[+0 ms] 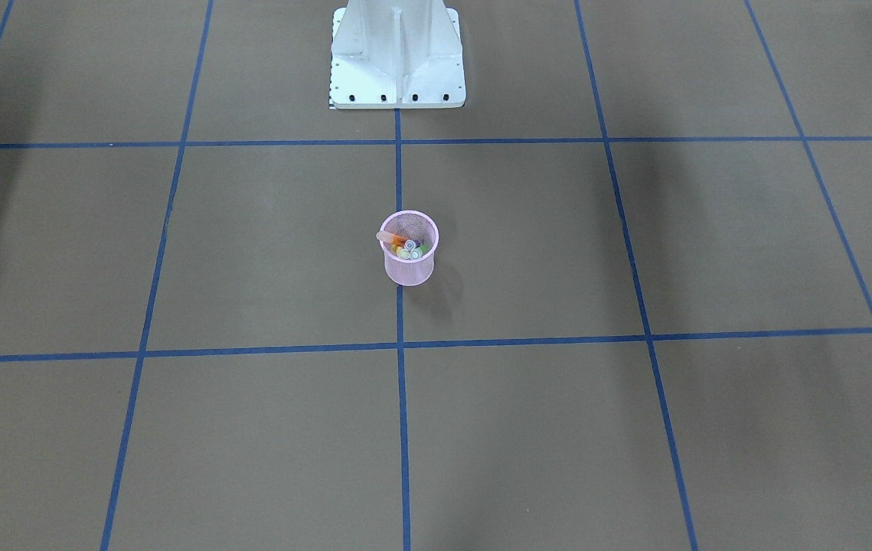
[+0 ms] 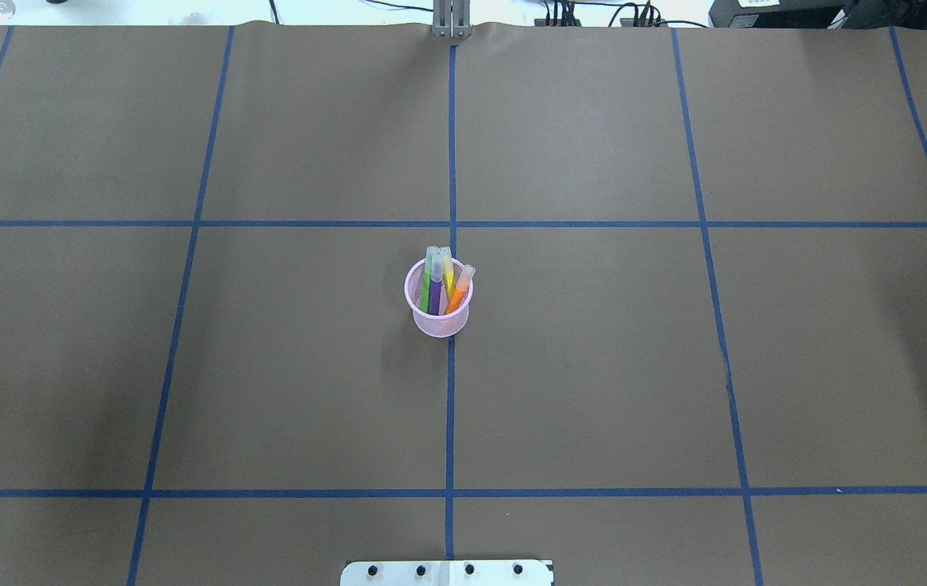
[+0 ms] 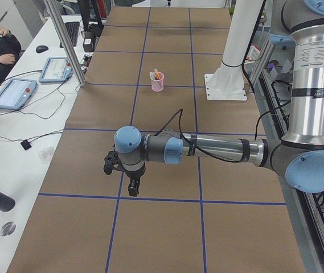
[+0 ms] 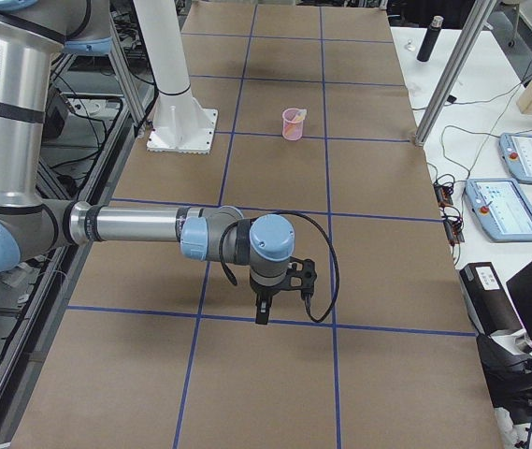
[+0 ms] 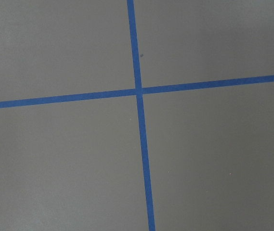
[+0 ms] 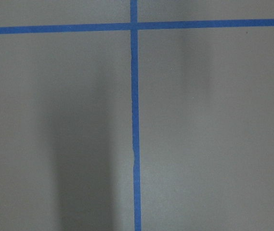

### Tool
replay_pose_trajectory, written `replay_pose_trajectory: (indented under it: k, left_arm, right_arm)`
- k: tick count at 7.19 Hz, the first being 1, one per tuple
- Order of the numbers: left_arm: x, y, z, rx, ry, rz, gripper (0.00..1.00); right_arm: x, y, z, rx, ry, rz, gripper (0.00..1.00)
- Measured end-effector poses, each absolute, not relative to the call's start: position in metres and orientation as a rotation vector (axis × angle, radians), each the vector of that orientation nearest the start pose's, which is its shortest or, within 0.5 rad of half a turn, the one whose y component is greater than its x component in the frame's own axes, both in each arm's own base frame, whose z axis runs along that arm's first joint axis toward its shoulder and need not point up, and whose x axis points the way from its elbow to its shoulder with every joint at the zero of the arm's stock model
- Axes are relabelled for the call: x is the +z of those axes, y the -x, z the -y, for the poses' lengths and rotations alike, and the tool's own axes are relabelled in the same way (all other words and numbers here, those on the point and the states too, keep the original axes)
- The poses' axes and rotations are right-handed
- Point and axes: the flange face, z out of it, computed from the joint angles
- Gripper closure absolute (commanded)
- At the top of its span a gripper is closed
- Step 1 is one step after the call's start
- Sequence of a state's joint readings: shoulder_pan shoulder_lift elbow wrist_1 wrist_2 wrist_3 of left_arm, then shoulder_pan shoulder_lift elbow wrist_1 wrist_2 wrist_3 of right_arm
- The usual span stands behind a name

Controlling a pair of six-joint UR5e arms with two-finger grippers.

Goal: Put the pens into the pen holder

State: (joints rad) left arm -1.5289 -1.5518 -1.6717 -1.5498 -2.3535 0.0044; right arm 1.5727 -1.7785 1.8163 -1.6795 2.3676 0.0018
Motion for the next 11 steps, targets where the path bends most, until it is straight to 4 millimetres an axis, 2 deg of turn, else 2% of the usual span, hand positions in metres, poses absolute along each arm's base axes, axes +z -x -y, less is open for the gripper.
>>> replay_pose_trajectory:
  k: [3,4,7,11]
  left_arm:
    - [0.62,0.057,0.488,0.045,-0.041,-0.734,0.0]
    - [0.62,0.06,0.486,0.046,-0.045,-0.701,0.0]
    - [0.619,0.061,0.485,0.047,-0.048,-0.68,0.0]
    - [0.618,0.061,0.485,0.049,-0.051,-0.681,0.0]
  right_arm:
    - [0.642,-0.063,0.398,0.037,0.079,0.797,0.0]
    - [0.636,-0.063,0.4,0.031,0.066,0.798,0.0]
    - [0.619,-0.063,0.408,0.019,0.032,0.799,0.0]
    - [0.618,-0.063,0.41,0.019,0.032,0.798,0.0]
